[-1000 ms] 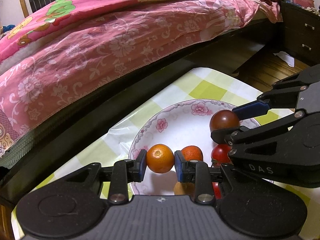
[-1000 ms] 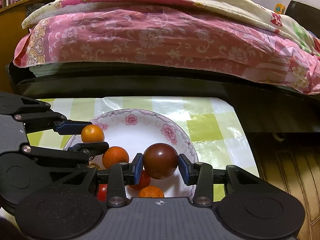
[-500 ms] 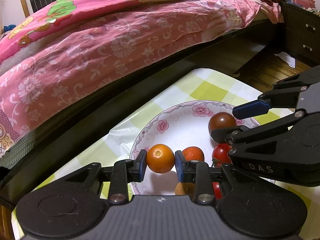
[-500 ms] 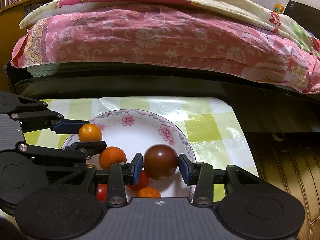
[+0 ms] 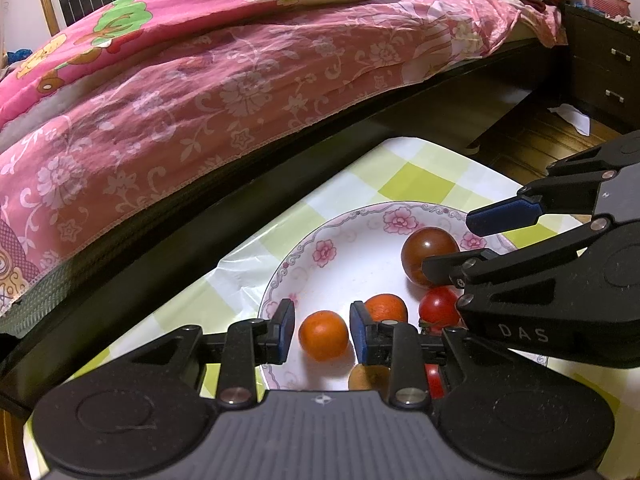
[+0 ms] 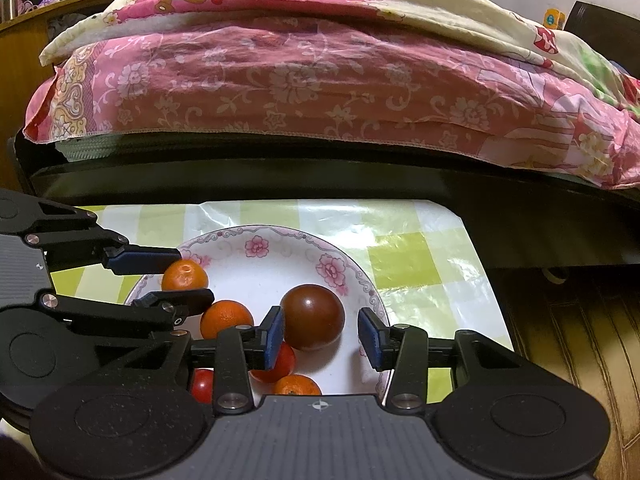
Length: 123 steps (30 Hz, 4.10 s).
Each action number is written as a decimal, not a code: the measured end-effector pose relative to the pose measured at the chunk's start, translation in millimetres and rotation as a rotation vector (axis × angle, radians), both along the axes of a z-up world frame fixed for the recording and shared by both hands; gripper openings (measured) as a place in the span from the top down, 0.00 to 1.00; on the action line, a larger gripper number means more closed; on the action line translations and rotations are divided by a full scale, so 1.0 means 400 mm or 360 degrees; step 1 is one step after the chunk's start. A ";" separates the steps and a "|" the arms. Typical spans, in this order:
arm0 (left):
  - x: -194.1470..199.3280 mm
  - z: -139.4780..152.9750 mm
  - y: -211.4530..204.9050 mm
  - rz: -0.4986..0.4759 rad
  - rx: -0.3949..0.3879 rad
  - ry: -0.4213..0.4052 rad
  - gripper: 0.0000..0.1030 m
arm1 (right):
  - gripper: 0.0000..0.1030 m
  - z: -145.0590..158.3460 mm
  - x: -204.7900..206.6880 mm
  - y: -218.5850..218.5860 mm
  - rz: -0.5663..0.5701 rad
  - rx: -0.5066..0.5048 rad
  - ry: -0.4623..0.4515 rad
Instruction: Organize fruits
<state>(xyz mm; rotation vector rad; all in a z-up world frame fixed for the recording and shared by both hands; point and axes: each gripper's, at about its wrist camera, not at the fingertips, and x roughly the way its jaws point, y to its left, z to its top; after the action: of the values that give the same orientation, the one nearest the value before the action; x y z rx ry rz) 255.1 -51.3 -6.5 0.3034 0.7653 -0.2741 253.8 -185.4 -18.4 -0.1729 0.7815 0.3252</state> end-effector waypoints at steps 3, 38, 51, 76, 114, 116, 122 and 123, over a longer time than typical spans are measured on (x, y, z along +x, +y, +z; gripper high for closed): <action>-0.004 0.003 -0.003 0.0000 0.0002 -0.0011 0.63 | 0.61 0.001 0.000 -0.001 -0.0006 0.0002 -0.0002; -0.097 0.062 -0.003 0.0024 -0.0018 -0.0100 0.56 | 0.57 0.058 -0.078 -0.025 -0.0063 0.0052 -0.0047; -0.158 0.087 0.015 0.0072 -0.0050 -0.0113 0.50 | 0.57 0.080 -0.144 -0.026 -0.0066 0.0083 -0.0062; -0.217 0.074 0.027 0.0140 -0.0086 -0.0060 0.48 | 0.57 0.073 -0.208 -0.018 -0.0086 0.0101 -0.0011; -0.449 0.065 0.083 0.0360 -0.0141 -0.0012 0.09 | 0.51 0.067 -0.422 -0.022 -0.0171 0.0155 0.0091; -0.464 0.065 0.086 0.0366 -0.0159 0.0001 0.08 | 0.51 0.061 -0.431 -0.024 -0.0182 0.0155 0.0113; -0.502 0.065 0.090 0.0386 -0.0171 0.0025 0.07 | 0.51 0.049 -0.464 -0.028 -0.0209 0.0180 0.0168; -0.506 0.065 0.091 0.0392 -0.0173 0.0033 0.07 | 0.51 0.049 -0.470 -0.028 -0.0210 0.0180 0.0170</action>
<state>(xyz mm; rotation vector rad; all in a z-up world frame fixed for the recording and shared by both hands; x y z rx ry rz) 52.8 -15.0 19.5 0.1018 0.7964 -0.0859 65.8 -196.8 1.3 0.0025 0.8731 0.2542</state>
